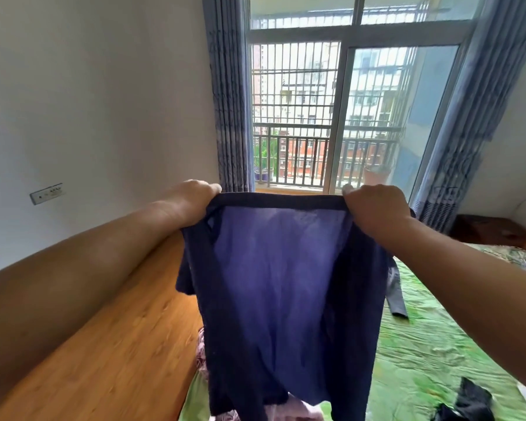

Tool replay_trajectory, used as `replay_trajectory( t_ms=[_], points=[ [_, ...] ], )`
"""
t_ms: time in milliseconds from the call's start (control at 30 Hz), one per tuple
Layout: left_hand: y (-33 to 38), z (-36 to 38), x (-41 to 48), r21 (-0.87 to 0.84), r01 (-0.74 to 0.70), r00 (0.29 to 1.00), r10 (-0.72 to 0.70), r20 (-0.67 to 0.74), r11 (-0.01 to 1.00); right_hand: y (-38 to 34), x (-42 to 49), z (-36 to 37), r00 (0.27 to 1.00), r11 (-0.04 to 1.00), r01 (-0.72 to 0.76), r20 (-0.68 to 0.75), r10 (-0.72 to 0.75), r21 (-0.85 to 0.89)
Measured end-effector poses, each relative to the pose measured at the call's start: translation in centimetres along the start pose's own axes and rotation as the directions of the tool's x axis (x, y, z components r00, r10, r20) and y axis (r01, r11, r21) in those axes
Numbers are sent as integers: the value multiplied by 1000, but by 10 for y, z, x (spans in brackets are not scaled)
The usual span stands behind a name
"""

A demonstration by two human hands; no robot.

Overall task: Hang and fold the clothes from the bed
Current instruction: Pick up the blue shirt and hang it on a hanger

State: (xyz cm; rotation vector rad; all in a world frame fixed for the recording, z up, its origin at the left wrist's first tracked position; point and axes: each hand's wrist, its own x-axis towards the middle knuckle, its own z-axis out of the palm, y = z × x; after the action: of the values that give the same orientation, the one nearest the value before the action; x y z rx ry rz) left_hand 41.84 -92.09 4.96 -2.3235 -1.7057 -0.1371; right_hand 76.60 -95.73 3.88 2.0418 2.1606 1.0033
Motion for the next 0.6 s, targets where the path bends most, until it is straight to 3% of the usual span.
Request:
replay_trajectory(
  t_ms=[267,333,600],
  points=[
    [-10,-11,-10,-47,157,988,-157,-1,987,-17,23,-22,986,968,-98,152,64,230],
    [-15,-10,-16,-69,192,981,-191,16,979,-27,28,-26,972,941,-148,222,81,304],
    [-44,-3,-67,-237,372,928,-362,85,898,-82,47,-35,967,794,-167,255,15,585]
  ],
)
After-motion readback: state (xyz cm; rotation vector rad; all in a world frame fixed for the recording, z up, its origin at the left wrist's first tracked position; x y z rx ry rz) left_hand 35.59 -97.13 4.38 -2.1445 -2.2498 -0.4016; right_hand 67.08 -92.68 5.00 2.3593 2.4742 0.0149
